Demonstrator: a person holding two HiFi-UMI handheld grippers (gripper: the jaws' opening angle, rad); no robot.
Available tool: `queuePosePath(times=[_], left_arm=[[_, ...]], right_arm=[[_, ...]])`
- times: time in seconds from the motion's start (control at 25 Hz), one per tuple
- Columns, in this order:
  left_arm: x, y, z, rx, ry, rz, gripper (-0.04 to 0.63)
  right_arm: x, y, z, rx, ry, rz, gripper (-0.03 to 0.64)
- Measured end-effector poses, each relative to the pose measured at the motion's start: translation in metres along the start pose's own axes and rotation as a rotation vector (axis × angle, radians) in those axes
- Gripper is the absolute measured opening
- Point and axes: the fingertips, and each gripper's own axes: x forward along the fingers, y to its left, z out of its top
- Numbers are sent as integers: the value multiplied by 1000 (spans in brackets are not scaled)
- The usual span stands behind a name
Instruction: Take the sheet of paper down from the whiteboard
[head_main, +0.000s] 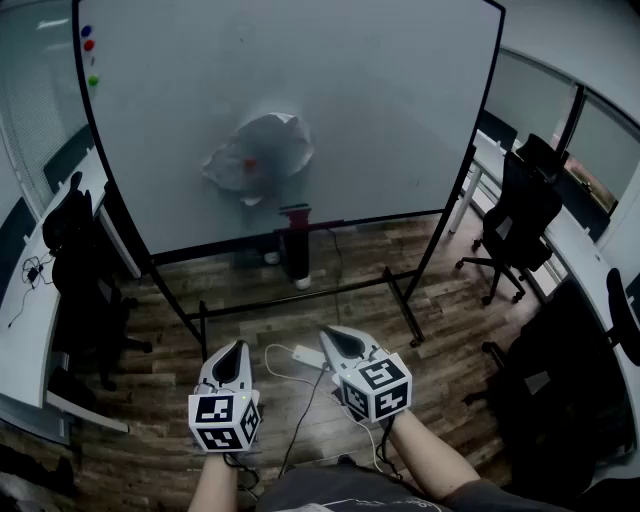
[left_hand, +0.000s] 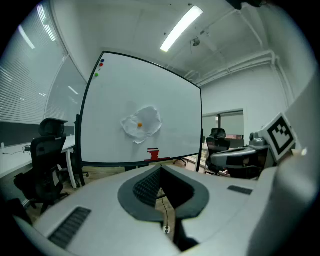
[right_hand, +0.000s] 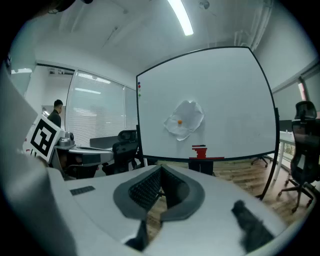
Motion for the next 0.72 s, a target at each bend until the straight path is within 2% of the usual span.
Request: queuePosePath(times=[0.32, 0.72], left_arm=[[-2, 7, -8, -21, 14, -10, 12], [-13, 19, -18, -30, 29, -35, 12]], right_arm=[[8, 8, -20, 4, 37, 22, 21], [4, 20, -27, 16, 43, -12, 21]])
